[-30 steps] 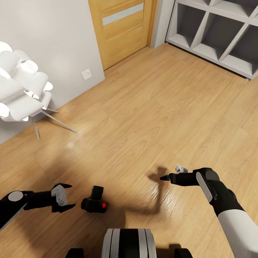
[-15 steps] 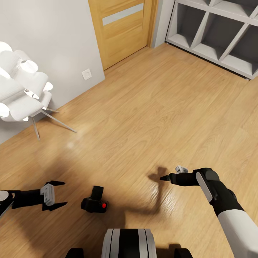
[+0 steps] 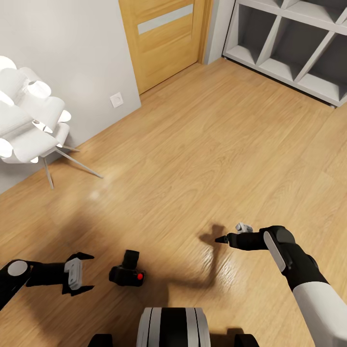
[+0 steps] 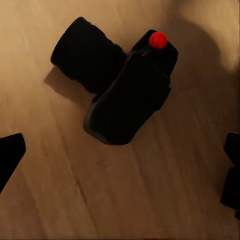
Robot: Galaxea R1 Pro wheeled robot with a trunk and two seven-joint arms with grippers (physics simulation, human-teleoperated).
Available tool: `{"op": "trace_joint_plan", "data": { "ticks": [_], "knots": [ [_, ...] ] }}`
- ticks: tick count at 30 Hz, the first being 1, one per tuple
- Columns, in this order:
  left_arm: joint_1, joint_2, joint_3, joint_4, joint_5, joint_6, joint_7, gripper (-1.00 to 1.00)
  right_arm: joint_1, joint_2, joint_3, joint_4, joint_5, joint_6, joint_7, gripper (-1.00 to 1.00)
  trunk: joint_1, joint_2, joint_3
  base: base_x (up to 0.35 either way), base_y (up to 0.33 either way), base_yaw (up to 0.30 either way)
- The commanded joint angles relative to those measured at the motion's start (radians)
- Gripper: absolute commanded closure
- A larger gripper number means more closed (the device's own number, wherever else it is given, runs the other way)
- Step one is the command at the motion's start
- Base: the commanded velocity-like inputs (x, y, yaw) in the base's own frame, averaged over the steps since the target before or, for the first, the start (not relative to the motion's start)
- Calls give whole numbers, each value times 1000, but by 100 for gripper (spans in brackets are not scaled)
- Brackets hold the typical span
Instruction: Attach the digital camera to the camera tripod in the bedroom.
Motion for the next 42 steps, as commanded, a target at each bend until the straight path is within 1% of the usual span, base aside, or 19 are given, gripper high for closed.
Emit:
{"op": "trace_joint_plan", "data": {
  "ticks": [1,6,10,11,14,17,25,34,42],
  "knots": [
    [-1,-9,-6,-1,-26,-4,-1,-100,0,-1,2,0,-1,3,1,-100,0,0,-1,0,0,0],
    [-1,-63,-15,0,-118,-3,0,-100,0,-1,2,0,-1,3,1,-100,0,0,-1,0,0,0],
    [-1,-99,-16,-2,-175,-3,0,-100,0,-1,2,1,-1,3,1,-100,0,0,-1,0,0,0],
    [-1,-111,-16,-4,-195,-2,0,-100,0,-1,2,1,-1,3,1,-100,0,0,-1,0,0,0],
    [-1,-122,-17,-11,-214,-1,0,-100,0,-1,2,2,-1,3,1,-100,0,0,-1,0,0,0],
    [-1,-128,-16,-25,-226,0,0,-100,0,-1,2,2,-1,3,1,-100,0,0,-1,0,0,0],
    [-1,-132,-15,-58,-232,3,-2,-100,0,-1,2,2,-1,3,1,-100,0,0,-1,0,0,0],
    [-1,-137,-16,-66,-226,6,7,-100,0,-2,2,2,-2,3,3,-100,0,0,-1,0,0,0],
    [-1,-153,-14,-63,-225,8,11,-100,0,-2,2,2,-1,3,3,-100,0,0,-1,0,0,0]
  ]
}}
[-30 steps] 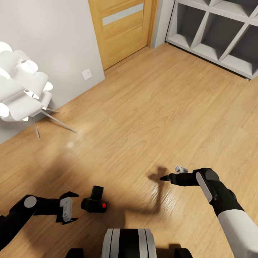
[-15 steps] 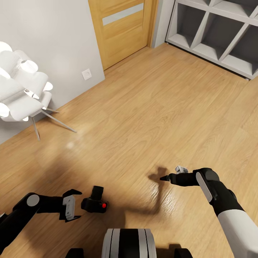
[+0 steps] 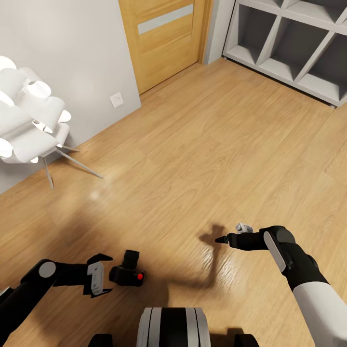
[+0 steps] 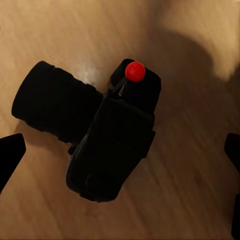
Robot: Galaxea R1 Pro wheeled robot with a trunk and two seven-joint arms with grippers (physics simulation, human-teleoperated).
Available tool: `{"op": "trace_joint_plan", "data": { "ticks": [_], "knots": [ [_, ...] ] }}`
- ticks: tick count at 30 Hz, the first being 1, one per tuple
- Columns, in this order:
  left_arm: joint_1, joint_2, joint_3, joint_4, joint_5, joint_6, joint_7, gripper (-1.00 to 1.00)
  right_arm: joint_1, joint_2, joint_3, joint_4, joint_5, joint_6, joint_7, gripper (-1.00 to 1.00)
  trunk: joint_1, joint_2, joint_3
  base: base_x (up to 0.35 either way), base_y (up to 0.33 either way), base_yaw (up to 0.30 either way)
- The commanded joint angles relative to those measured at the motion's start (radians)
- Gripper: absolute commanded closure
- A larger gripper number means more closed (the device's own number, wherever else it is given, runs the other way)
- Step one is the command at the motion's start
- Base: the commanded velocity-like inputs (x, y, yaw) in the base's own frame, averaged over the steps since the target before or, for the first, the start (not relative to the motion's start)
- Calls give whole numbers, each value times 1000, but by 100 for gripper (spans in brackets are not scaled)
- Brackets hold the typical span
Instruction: Attach the digital camera to the camera tripod in the bedroom.
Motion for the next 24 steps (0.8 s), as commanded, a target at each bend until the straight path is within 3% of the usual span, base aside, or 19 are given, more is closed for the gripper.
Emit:
{"op": "trace_joint_plan", "data": {
  "ticks": [1,16,24],
  "knots": [
    [0,-2,0,-1,-5,-3,-1,-100,0,-1,2,0,-1,3,1,-100,0,0,-1,0,0,0],
    [0,-42,14,8,-10,-2,4,-100,0,-1,2,-1,-1,3,2,-100,0,0,-1,0,0,0],
    [-5,-46,16,49,-12,-3,24,-100,0,-1,2,-1,-1,3,2,-100,0,0,-1,0,0,0]
  ]
}}
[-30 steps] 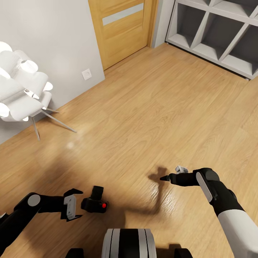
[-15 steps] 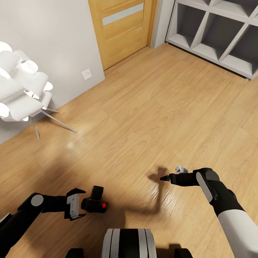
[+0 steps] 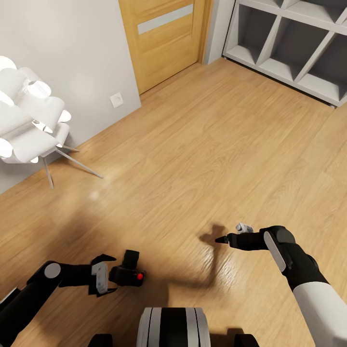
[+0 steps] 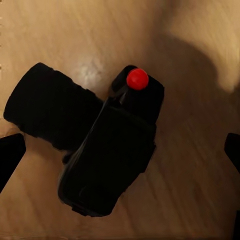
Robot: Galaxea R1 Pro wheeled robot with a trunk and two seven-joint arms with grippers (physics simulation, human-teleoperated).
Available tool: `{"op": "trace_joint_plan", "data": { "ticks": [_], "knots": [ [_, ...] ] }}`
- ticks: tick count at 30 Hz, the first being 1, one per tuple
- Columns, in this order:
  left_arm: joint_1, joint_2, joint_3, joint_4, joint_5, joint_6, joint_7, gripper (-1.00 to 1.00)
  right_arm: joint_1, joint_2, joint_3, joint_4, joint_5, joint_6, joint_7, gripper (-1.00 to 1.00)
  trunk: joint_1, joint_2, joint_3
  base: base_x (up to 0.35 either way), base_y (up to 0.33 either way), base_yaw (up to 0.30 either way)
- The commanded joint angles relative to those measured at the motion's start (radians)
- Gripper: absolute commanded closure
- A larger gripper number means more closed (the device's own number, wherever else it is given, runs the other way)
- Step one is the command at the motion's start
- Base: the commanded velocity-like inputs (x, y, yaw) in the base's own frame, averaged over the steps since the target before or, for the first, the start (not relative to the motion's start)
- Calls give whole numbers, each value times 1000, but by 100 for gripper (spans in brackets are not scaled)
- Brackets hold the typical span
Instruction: Attach the digital camera to the camera tripod in the bedroom.
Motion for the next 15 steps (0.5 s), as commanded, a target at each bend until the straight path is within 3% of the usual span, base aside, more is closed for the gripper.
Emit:
{"op": "trace_joint_plan", "data": {
  "ticks": [1,11,15],
  "knots": [
    [-3,1,-1,7,-5,-3,3,-100,0,-1,2,0,-1,3,2,-100,0,0,-1,0,0,0],
    [-21,0,-2,63,-10,-14,28,-100,-1,-2,2,0,0,3,1,-100,0,0,-1,0,0,0],
    [-22,-1,-2,65,-31,-15,29,-100,-1,-1,2,0,0,3,1,-100,0,0,-1,0,0,0]
  ]
}}
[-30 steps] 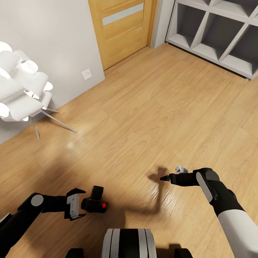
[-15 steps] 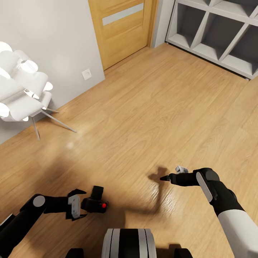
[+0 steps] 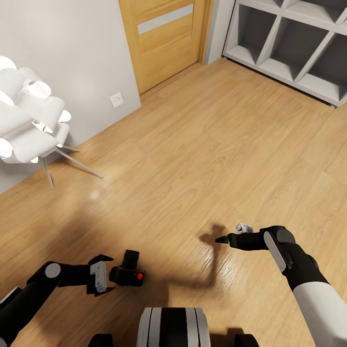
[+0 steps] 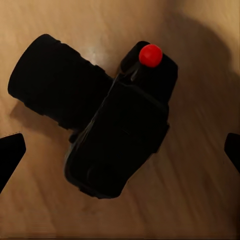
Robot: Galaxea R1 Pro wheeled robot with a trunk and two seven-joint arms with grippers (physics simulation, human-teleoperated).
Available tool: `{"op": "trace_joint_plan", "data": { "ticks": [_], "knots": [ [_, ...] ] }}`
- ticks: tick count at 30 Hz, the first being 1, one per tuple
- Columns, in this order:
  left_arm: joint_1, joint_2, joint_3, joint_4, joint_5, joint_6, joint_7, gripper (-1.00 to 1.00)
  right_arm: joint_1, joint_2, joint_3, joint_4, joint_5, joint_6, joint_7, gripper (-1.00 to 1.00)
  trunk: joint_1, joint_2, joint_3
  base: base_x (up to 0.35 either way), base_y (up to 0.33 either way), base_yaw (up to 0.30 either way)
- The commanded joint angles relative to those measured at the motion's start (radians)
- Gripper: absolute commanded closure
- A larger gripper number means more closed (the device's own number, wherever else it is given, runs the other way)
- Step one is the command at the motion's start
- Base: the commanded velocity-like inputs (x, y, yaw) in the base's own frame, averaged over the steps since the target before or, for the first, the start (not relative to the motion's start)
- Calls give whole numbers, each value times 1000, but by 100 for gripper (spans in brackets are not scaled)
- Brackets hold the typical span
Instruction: Attach the digital camera to the camera tripod in the bedroom.
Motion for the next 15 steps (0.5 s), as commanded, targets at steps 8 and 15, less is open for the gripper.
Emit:
{"op": "trace_joint_plan", "data": {
  "ticks": [8,15],
  "knots": [
    [-1,-31,-1,35,-124,-8,45,-100,0,-1,2,2,-1,3,1,-100,0,0,-1,0,0,0],
    [-1,-38,-1,50,-140,-9,63,-100,0,-1,2,2,-1,3,1,-100,0,0,-1,0,0,0]
  ]
}}
